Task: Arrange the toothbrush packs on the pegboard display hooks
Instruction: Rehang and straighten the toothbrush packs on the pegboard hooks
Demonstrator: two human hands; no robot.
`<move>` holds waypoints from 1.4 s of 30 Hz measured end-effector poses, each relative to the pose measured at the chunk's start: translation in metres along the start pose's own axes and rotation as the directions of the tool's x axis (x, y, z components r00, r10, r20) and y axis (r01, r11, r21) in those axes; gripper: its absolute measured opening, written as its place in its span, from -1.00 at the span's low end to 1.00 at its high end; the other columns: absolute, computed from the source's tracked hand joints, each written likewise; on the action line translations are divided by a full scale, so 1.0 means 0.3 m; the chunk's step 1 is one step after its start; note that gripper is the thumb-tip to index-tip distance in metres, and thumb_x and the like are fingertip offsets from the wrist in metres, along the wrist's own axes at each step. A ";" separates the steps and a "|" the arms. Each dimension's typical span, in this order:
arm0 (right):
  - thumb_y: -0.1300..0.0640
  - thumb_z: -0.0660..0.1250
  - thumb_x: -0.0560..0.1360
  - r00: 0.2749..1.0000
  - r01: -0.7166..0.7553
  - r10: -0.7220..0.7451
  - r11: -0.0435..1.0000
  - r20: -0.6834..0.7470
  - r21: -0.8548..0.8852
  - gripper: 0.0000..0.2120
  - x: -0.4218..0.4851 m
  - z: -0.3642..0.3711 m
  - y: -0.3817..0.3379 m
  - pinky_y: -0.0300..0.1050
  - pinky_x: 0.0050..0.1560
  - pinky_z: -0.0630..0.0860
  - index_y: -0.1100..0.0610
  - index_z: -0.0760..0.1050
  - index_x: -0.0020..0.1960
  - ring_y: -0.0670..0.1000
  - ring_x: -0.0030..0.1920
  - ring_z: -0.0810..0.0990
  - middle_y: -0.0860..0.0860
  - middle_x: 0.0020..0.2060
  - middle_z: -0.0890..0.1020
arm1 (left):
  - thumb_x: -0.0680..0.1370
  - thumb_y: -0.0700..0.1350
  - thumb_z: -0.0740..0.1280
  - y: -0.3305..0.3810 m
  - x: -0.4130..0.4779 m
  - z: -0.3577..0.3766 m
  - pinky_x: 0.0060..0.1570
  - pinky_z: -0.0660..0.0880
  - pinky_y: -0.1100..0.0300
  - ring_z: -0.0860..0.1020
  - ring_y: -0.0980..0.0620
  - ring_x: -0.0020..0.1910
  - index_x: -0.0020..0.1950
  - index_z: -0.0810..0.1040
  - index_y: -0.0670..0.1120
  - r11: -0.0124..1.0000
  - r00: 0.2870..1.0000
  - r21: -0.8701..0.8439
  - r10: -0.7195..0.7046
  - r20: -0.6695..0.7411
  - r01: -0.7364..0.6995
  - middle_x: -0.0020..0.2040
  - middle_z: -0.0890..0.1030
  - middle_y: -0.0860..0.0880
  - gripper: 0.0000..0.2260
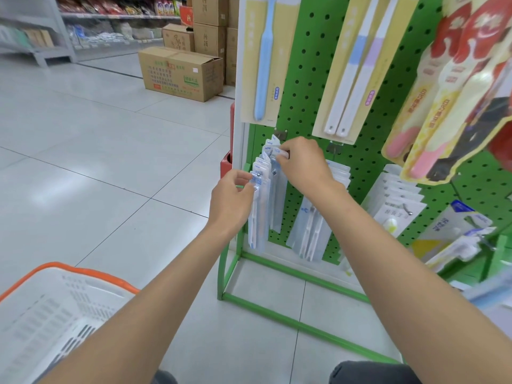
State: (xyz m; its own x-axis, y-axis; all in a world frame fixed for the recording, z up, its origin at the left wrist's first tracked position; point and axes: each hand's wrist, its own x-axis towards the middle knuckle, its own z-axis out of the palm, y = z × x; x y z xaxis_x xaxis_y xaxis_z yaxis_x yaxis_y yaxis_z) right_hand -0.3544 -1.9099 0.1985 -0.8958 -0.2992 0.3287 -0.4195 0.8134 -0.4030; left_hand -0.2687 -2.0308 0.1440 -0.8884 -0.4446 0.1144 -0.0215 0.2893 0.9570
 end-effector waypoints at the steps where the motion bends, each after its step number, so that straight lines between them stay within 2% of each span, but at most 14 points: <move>1: 0.32 0.20 0.53 1.000 -0.004 0.004 1.000 0.016 0.011 -0.59 0.006 -0.006 0.005 -0.10 -0.42 0.04 0.10 0.10 -0.40 0.03 -0.42 0.11 0.02 -0.47 0.16 | 0.61 -0.16 0.24 0.000 0.000 0.000 -0.12 0.44 0.25 0.54 0.10 -0.01 0.13 0.55 -0.04 1.000 1.000 0.000 0.000 0.000 0.000 0.04 0.57 0.06 -0.85; 6: 0.37 0.16 0.53 0.992 -0.041 0.040 0.999 0.115 0.001 -0.52 0.020 -0.034 0.002 -0.19 -0.45 0.07 -0.02 0.07 -0.40 -0.05 -0.46 0.15 -0.04 -0.46 0.17 | 0.61 -0.13 0.28 -0.004 0.009 0.001 -0.08 0.46 0.22 0.54 0.14 -0.02 0.11 0.55 -0.02 1.000 1.000 -0.010 -0.001 -0.005 0.001 0.02 0.57 0.07 -0.89; 10: 0.39 0.18 0.52 0.989 -0.066 0.074 0.996 0.127 -0.063 -0.57 0.025 -0.004 0.003 -0.16 -0.45 0.13 0.10 0.14 -0.43 0.03 -0.45 0.19 0.02 -0.47 0.24 | 0.60 -0.17 0.26 -0.003 0.012 0.000 -0.11 0.46 0.21 0.53 0.20 -0.09 0.10 0.52 -0.02 1.000 1.000 -0.003 0.002 -0.015 -0.002 0.00 0.56 0.08 -0.88; 12: 0.37 0.21 0.53 0.992 -0.061 0.067 0.997 0.111 -0.054 -0.61 0.028 0.001 0.001 -0.17 -0.46 0.22 0.15 0.25 -0.44 0.10 -0.44 0.34 0.05 -0.38 0.47 | 0.59 -0.20 0.25 0.001 0.014 -0.002 -0.19 0.44 0.26 0.53 0.22 -0.15 0.09 0.52 -0.03 1.000 1.000 -0.008 0.002 -0.021 -0.002 -0.02 0.56 0.08 -0.87; 13: 0.36 0.22 0.53 0.993 -0.055 0.059 0.997 0.098 -0.046 -0.67 0.030 -0.001 -0.007 -0.16 -0.44 0.35 0.23 0.38 -0.40 0.16 -0.38 0.47 0.09 -0.25 0.60 | 0.59 -0.22 0.25 0.004 0.015 -0.003 -0.22 0.42 0.29 0.53 0.24 -0.18 0.08 0.52 -0.04 1.000 1.000 -0.010 0.002 -0.025 -0.003 -0.03 0.56 0.09 -0.87; 15: 0.35 0.24 0.52 0.997 -0.038 0.039 0.999 0.067 -0.013 -0.84 0.039 -0.003 -0.016 -0.02 -0.22 0.55 0.37 0.58 -0.13 0.20 -0.22 0.59 0.23 -0.06 0.67 | 0.59 -0.22 0.25 0.004 0.018 -0.004 -0.25 0.41 0.31 0.53 0.24 -0.20 0.08 0.52 -0.04 1.000 1.000 -0.013 0.002 -0.028 -0.003 -0.04 0.56 0.09 -0.86; 17: 0.30 0.26 0.54 0.998 -0.029 0.028 0.999 0.054 0.015 -0.85 0.042 0.002 -0.020 -0.04 -0.14 0.55 0.30 0.60 0.01 0.11 -0.19 0.56 0.21 -0.13 0.64 | 0.59 -0.22 0.24 0.002 0.019 -0.003 -0.26 0.40 0.31 0.54 0.21 -0.15 0.08 0.52 -0.05 1.000 1.000 -0.016 0.003 -0.023 -0.003 -0.02 0.56 0.08 -0.87; 20: 0.24 0.27 0.57 0.997 -0.025 0.019 0.997 0.071 0.075 -0.92 0.042 0.014 -0.017 -0.09 -0.10 0.54 0.19 0.54 -0.01 0.10 -0.10 0.60 0.11 -0.14 0.63 | 0.58 -0.22 0.24 -0.001 0.021 -0.001 -0.27 0.38 0.29 0.54 0.14 -0.12 0.07 0.51 -0.04 1.000 1.000 -0.021 -0.001 -0.017 0.001 -0.01 0.56 0.06 -0.87; 23: 0.29 0.24 0.58 0.996 -0.031 0.019 0.991 0.092 0.132 -0.88 0.042 0.015 -0.019 -0.10 -0.08 0.56 0.19 0.55 -0.05 0.08 -0.08 0.64 0.07 -0.14 0.64 | 0.59 -0.21 0.24 0.001 0.025 -0.002 -0.26 0.38 0.29 0.53 0.16 -0.13 0.07 0.52 -0.03 1.000 1.000 -0.020 -0.001 -0.015 0.001 0.01 0.56 0.06 -0.87; 26: 0.31 0.22 0.56 0.999 -0.012 0.008 0.995 0.046 0.100 -0.82 0.046 0.006 -0.021 -0.14 -0.11 0.50 0.20 0.61 -0.01 0.03 -0.11 0.58 0.02 -0.15 0.59 | 0.59 -0.20 0.24 0.001 0.032 -0.006 -0.26 0.39 0.28 0.53 0.16 -0.14 0.07 0.53 -0.02 1.000 1.000 -0.029 -0.003 -0.011 0.002 0.01 0.56 0.07 -0.87; 29: 0.37 0.16 0.55 1.000 -0.010 0.011 0.998 -0.018 0.055 -0.69 0.056 0.006 -0.013 -0.07 -0.02 0.52 0.16 0.57 0.16 0.09 -0.01 0.57 0.08 0.03 0.62 | 0.58 -0.21 0.24 -0.001 0.039 -0.009 -0.28 0.39 0.26 0.54 0.17 -0.14 0.08 0.53 -0.01 0.999 1.000 -0.032 -0.017 -0.009 0.017 0.01 0.56 0.09 -0.85; 32: 0.37 0.14 0.57 1.000 0.003 -0.003 1.000 0.001 0.012 -0.61 0.062 0.008 -0.009 -0.03 0.12 0.51 0.14 0.51 0.32 0.14 0.15 0.56 0.13 0.23 0.56 | 0.58 -0.21 0.24 -0.003 0.043 -0.009 -0.29 0.37 0.25 0.53 0.13 -0.13 0.09 0.53 -0.01 0.999 1.000 -0.044 -0.025 -0.007 0.025 0.03 0.56 0.09 -0.85; 36: 0.32 0.18 0.60 1.000 0.016 -0.016 1.000 0.024 0.008 -0.68 0.072 0.009 -0.002 -0.13 0.04 0.46 0.16 0.55 0.28 0.12 0.13 0.57 0.11 0.21 0.59 | 0.58 -0.21 0.26 -0.006 0.048 -0.010 -0.27 0.40 0.26 0.53 0.14 -0.13 0.08 0.53 -0.02 0.998 1.000 -0.056 -0.024 -0.005 0.024 0.02 0.56 0.08 -0.85; 42: 0.32 0.17 0.60 0.998 -0.025 0.023 0.999 0.055 0.030 -0.71 0.087 0.009 0.026 -0.15 -0.01 0.43 0.16 0.54 0.24 0.11 0.13 0.57 0.12 0.21 0.59 | 0.57 -0.21 0.27 -0.017 0.058 -0.012 -0.09 0.55 0.16 0.59 0.08 -0.05 0.07 0.53 -0.01 0.998 1.000 -0.064 -0.029 -0.004 0.029 0.04 0.58 0.07 -0.85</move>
State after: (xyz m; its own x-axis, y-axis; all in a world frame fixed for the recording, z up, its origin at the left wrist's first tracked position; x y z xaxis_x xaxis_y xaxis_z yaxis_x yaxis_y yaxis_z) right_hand -0.3814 -1.9127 0.2016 -0.9121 -0.3071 0.2715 -0.4011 0.8052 -0.4368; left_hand -0.2822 -2.0431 0.1421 -0.8855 -0.4563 0.0875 -0.0178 0.2215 0.9750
